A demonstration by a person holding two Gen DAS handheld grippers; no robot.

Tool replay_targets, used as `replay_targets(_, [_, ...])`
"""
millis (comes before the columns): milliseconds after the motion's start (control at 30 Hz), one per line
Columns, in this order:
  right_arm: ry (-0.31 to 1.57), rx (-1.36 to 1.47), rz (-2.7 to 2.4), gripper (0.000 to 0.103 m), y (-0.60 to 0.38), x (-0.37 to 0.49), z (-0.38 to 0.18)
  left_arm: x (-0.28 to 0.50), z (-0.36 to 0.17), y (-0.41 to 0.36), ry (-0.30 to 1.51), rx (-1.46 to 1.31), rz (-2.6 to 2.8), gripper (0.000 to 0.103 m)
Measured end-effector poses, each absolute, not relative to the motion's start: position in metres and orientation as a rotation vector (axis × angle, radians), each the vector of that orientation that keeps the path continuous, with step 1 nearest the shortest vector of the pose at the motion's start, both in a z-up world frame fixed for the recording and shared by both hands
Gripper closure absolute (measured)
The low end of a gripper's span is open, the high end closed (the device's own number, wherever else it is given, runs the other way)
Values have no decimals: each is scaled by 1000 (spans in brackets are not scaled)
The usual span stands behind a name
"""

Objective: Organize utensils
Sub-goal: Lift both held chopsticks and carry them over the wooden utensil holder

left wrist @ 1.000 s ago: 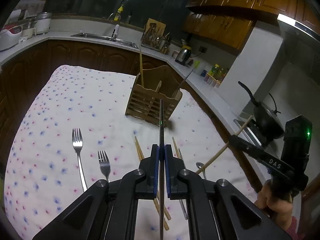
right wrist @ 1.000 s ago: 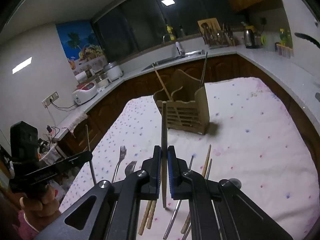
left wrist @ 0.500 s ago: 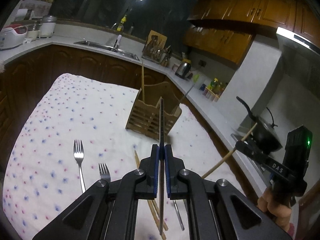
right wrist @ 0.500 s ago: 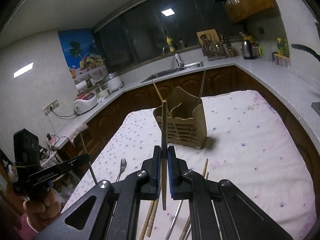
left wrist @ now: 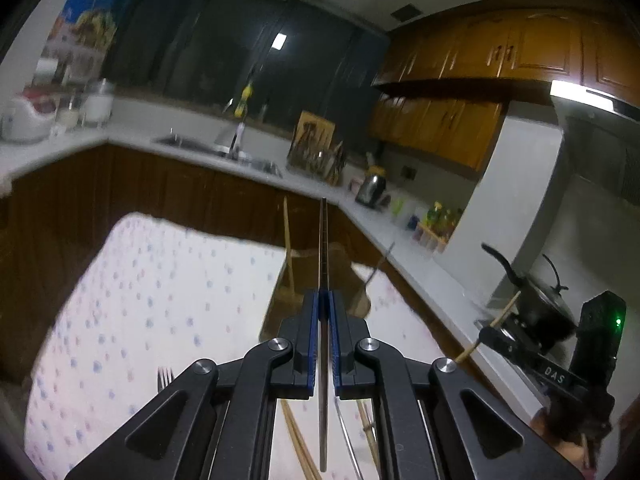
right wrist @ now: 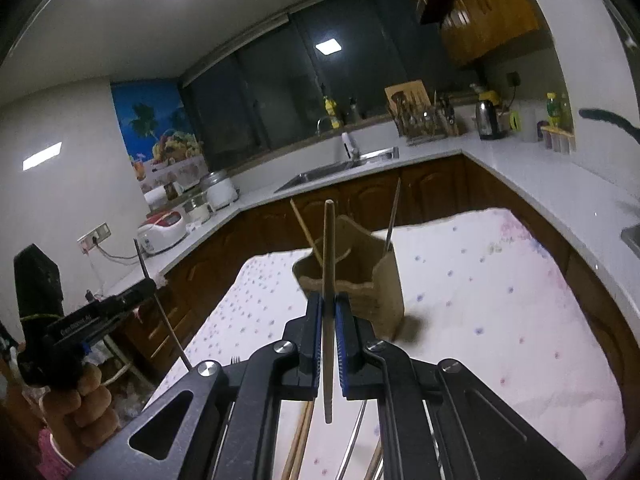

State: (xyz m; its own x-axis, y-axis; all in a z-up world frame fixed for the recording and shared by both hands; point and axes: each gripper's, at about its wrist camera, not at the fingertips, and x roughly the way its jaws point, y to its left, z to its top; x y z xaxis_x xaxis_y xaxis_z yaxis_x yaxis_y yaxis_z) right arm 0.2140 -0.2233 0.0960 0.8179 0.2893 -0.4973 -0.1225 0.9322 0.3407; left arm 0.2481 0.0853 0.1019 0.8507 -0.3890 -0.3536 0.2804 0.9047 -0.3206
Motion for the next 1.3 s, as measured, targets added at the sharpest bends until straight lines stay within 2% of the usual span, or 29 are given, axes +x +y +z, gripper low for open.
replay_targets(233, [484, 324, 194, 97, -238, 255, 115, 293, 113, 60, 336, -187, -321, 100])
replay_targets(600, [387, 294, 154, 97, -245, 331, 129, 384, 91, 28, 252, -208, -268, 100])
replay_targets(800, [400, 256, 126, 97, -242, 361, 105, 423, 53, 11, 224, -234, -202, 100])
replay_targets(1033, [447, 284, 117, 97, -240, 375, 65, 459, 1, -21, 300, -228, -173, 100])
replay_targets(1300, [534, 275, 124, 97, -230, 380, 31, 476, -21, -41, 369, -209, -159, 100])
